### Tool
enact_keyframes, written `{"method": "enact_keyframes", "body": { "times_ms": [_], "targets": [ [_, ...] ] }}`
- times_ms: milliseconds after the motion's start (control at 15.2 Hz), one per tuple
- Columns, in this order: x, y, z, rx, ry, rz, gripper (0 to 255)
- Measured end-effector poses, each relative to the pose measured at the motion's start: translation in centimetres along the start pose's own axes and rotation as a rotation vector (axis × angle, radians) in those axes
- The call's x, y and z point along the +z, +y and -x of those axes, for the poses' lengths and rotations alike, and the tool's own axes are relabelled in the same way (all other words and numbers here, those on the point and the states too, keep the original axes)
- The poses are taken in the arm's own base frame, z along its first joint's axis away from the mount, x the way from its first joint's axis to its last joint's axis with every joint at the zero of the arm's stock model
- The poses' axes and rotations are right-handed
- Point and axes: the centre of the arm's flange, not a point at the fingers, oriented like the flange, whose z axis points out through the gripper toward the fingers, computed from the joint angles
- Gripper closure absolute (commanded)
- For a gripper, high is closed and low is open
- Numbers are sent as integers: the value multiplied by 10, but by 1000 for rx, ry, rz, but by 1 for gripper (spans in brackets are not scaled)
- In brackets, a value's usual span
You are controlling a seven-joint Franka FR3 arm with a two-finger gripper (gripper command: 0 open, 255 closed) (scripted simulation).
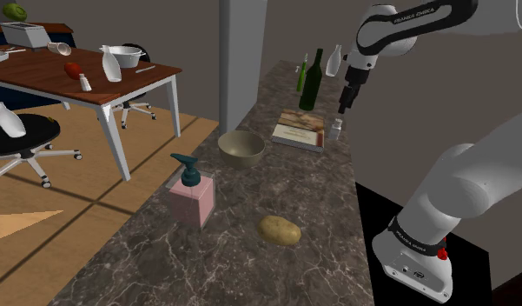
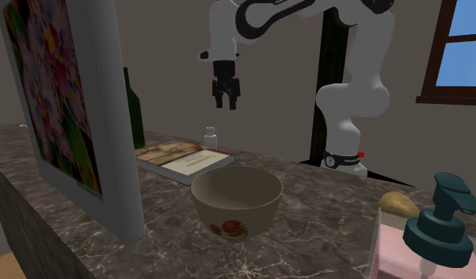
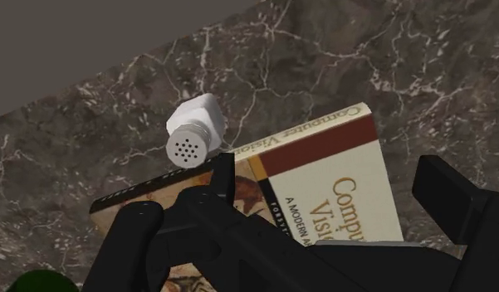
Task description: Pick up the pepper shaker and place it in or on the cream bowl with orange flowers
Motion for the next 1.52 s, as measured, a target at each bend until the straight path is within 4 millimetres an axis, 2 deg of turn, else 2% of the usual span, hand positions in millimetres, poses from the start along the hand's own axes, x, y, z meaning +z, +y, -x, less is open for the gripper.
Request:
{"method": "enact_keyframes", "body": {
  "times_ms": [132,462,594,858,990,1386,1452,1518],
  "targets": [
    [15,15,-10,-14,9,2,0],
    [45,69,-23,-17,25,-3,0],
    [53,77,-25,-19,33,3,0],
    [71,79,-25,-13,35,3,0],
    [86,81,-24,-7,32,0,0],
    [90,83,-23,-6,31,0,0],
    [90,83,-24,-6,32,1,255],
    [90,83,-23,-7,31,2,255]
  ]
}}
